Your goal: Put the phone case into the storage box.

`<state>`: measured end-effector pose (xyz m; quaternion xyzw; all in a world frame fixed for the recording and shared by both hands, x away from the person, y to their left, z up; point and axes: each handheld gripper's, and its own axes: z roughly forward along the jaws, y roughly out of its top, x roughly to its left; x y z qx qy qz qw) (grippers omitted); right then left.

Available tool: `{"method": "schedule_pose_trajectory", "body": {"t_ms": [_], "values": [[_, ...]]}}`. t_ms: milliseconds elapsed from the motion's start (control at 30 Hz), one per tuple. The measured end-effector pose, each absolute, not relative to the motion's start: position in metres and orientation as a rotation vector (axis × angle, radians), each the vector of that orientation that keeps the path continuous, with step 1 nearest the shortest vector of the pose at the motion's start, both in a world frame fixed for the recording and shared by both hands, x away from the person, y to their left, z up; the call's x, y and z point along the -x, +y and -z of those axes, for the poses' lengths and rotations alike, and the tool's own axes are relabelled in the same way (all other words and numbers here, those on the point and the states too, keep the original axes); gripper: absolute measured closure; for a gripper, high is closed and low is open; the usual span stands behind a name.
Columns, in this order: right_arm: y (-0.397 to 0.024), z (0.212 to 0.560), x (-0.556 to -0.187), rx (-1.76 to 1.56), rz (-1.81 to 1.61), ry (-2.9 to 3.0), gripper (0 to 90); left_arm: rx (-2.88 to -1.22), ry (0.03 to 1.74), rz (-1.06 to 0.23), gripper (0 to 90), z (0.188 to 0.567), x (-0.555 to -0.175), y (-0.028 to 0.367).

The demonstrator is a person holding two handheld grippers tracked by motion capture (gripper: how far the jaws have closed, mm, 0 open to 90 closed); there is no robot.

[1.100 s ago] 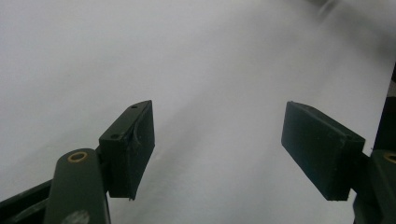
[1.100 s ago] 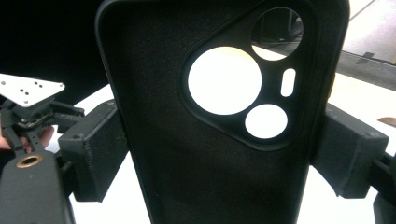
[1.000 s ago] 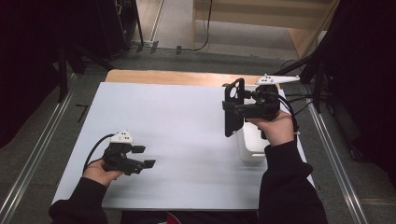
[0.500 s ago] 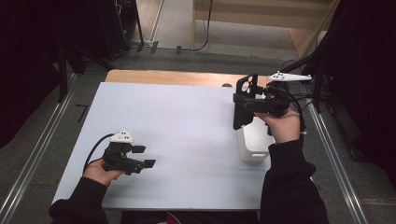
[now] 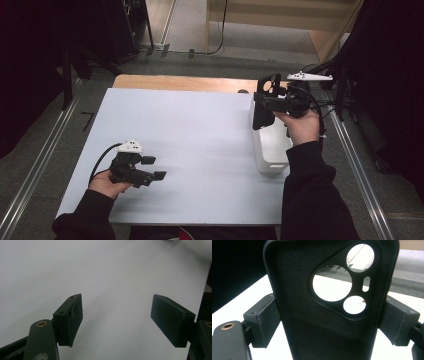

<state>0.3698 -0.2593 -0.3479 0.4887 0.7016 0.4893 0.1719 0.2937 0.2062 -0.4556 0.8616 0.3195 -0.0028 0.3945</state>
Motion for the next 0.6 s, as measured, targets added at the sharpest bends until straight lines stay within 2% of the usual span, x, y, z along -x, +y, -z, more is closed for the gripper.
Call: {"method": "schedule_pose_trajectory", "body": {"t_ms": [600], "values": [[-0.265,0.334,-0.408,-1.455,-1.283,1.920,11.6,-2.184,0.815,-0.014,25.5,0.454,-0.293,0.206]]}}
